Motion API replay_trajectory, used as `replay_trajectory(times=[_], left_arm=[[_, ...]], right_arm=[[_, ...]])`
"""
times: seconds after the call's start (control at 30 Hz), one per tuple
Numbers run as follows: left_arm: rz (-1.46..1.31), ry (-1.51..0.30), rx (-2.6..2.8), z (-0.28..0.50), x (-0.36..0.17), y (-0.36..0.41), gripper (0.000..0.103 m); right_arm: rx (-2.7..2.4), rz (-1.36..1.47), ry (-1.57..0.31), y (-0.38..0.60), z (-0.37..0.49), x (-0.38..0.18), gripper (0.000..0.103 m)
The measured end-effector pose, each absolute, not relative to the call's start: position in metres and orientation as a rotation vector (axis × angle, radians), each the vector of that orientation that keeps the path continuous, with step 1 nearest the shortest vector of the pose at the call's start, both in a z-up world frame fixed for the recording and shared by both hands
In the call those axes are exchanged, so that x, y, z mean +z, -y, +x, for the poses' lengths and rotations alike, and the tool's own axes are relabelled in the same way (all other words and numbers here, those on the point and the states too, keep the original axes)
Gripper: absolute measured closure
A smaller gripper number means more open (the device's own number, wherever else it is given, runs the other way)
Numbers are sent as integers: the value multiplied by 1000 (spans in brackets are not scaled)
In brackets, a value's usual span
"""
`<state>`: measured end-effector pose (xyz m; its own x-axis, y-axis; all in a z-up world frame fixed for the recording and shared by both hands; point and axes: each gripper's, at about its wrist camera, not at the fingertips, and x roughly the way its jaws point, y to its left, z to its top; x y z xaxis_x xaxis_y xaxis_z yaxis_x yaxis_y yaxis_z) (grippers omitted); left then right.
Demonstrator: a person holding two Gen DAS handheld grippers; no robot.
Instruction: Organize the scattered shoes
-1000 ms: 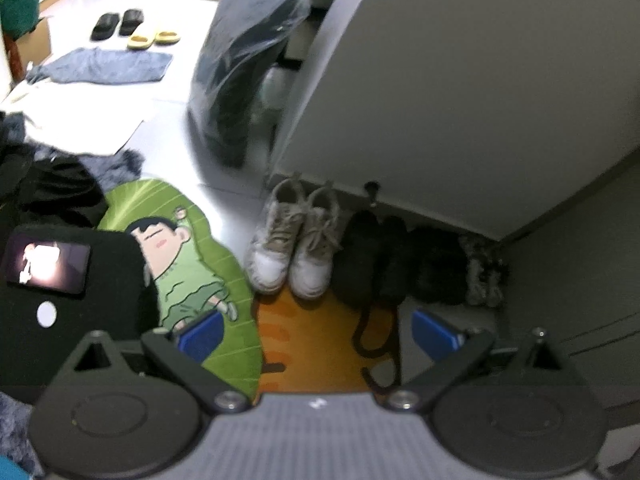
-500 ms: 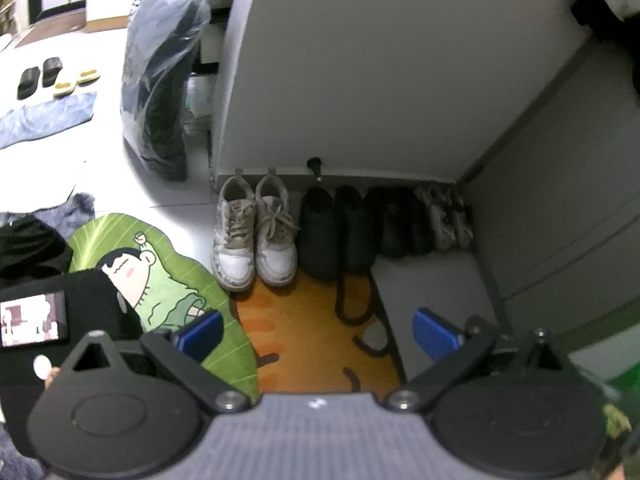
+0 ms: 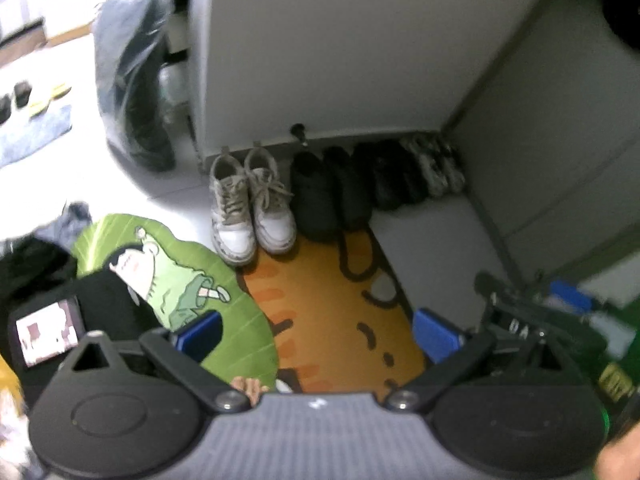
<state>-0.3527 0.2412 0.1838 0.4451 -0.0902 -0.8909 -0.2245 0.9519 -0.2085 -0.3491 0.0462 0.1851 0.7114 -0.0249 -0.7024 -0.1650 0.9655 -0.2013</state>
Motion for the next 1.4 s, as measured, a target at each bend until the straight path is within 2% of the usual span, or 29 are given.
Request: replay_trajectory(times=[0.27, 0.53, 0.73, 0.93, 1.03, 1.4], left_arm=[[-280, -1173, 117, -347, 161, -211, 1], [-415, -1221, 150, -359, 160, -212, 1], [-374, -1166, 161, -369, 177, -198, 2], [-342, -1147, 215, -370, 181, -196, 2], [-298, -1125, 256, -365, 187, -198, 1], [-393, -1146, 286, -353, 189, -217, 0]], right_arm=[[-12, -243, -803, -36, -362, 185, 0], [7, -243, -768, -38, -372, 188, 0], [47, -186, -762, -34, -371, 187, 0], [32, -90, -844, -31, -351, 151, 0], [2, -107, -798, -42, -352, 154, 0], [3, -126, -801, -48, -351, 152, 0]])
